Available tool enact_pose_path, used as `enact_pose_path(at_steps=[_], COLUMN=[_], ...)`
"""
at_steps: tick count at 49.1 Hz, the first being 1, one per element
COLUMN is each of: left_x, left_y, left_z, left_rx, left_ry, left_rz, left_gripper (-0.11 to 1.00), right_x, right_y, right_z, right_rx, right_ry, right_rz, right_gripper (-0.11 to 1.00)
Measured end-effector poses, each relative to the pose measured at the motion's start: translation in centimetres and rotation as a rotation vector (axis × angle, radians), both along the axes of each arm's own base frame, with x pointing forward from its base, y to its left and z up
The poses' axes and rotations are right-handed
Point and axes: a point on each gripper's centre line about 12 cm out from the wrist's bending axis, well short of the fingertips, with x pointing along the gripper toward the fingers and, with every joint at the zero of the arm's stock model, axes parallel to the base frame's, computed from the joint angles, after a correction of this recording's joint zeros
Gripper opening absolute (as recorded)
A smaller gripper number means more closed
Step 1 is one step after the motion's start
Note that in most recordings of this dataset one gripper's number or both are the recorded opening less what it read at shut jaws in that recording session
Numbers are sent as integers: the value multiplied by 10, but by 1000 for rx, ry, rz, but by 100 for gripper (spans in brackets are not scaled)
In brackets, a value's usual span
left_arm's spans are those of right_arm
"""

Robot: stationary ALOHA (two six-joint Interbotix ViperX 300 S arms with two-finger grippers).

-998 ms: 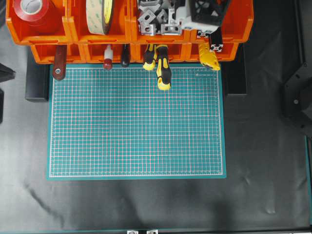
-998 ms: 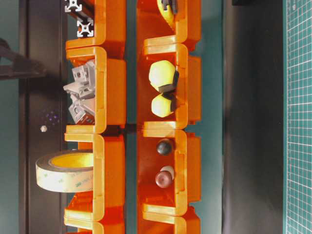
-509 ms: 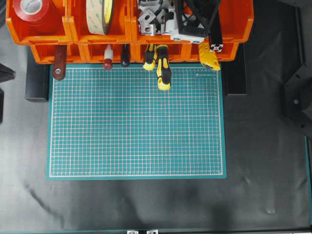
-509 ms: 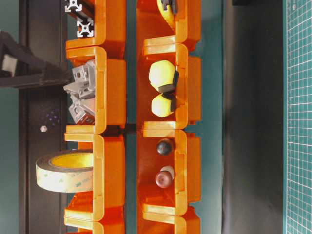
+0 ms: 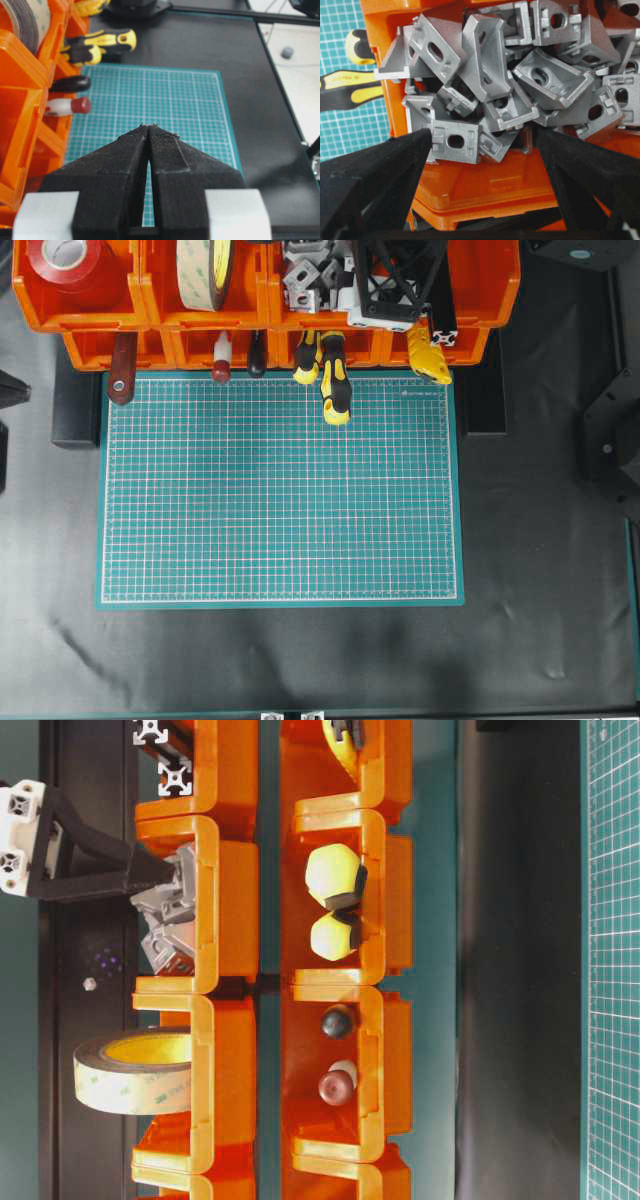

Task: Pick corner brachets from container rack with right arm.
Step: 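Lower the open right gripper into the bin and close on brackets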

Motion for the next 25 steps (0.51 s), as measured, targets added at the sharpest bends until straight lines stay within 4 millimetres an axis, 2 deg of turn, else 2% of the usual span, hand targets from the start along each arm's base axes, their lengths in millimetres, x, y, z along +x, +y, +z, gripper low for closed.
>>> enact_pose_path(at_steps=[18, 25], left_x=[0, 0], left_y=[0, 0], left_z=[0, 0], left_rx=[0, 0], left_ry=[0, 0], left_rz=[0, 0], left_gripper=[0, 0], right_x=[0, 0], right_y=[1, 1], right_z=[-5, -5], right_rx=[5, 7], right_ry=[10, 8], right_rz=[-26, -42], right_gripper=[85, 81])
